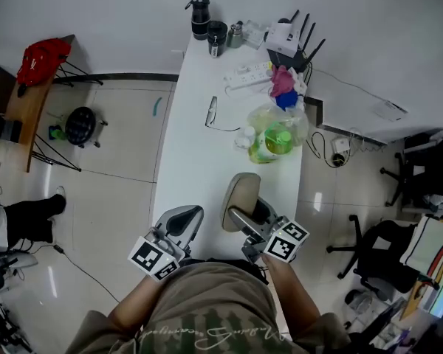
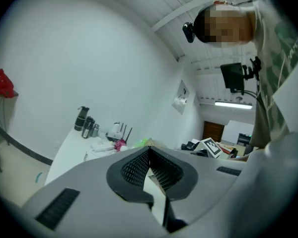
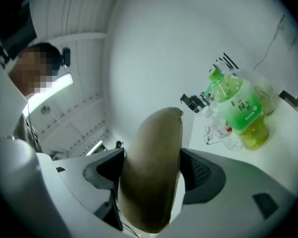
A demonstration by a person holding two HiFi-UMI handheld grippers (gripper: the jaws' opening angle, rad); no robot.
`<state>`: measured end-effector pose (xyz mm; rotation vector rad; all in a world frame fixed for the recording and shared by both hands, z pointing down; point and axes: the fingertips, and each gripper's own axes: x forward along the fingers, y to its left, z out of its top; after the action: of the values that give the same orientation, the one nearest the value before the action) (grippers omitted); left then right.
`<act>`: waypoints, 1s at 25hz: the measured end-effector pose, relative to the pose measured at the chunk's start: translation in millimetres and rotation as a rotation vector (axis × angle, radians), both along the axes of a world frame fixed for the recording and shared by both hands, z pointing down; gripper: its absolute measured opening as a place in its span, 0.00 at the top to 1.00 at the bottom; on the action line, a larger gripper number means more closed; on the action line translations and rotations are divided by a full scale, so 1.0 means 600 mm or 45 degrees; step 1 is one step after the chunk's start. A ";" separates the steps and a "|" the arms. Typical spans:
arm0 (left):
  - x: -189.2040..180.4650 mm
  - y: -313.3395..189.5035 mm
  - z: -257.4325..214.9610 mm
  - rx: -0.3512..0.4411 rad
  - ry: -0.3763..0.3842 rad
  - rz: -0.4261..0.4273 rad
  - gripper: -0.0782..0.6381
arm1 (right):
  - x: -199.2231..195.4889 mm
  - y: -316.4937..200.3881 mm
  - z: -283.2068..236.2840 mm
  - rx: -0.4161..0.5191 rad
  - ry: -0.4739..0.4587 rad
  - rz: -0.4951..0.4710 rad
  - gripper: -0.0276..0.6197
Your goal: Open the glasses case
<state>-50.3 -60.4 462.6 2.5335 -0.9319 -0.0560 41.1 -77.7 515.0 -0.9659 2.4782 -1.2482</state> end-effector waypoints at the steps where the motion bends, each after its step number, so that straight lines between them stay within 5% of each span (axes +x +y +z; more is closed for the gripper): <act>1: 0.014 0.009 -0.013 0.006 0.036 0.069 0.88 | 0.008 0.009 -0.030 0.016 -0.087 0.004 0.41; 6: 0.073 0.062 -0.072 -0.061 0.266 0.401 0.88 | 0.036 0.051 -0.158 0.136 -0.277 -0.026 0.41; 8: 0.087 0.080 -0.093 -0.092 0.350 0.494 0.75 | 0.042 0.067 -0.201 0.214 -0.266 -0.040 0.41; 12: 0.099 0.094 -0.133 -0.110 0.546 0.574 0.71 | 0.055 0.093 -0.253 0.338 -0.300 -0.079 0.41; 21: 0.132 0.105 -0.169 -0.100 0.615 0.683 0.59 | 0.075 0.124 -0.292 0.504 -0.455 -0.176 0.41; 25: 0.144 0.120 -0.187 -0.122 0.668 0.766 0.45 | 0.087 0.130 -0.322 0.506 -0.719 -0.234 0.41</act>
<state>36.2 11.7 350.3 2.4145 0.0340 -0.4502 93.1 0.3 321.6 -0.2437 2.2497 -0.8595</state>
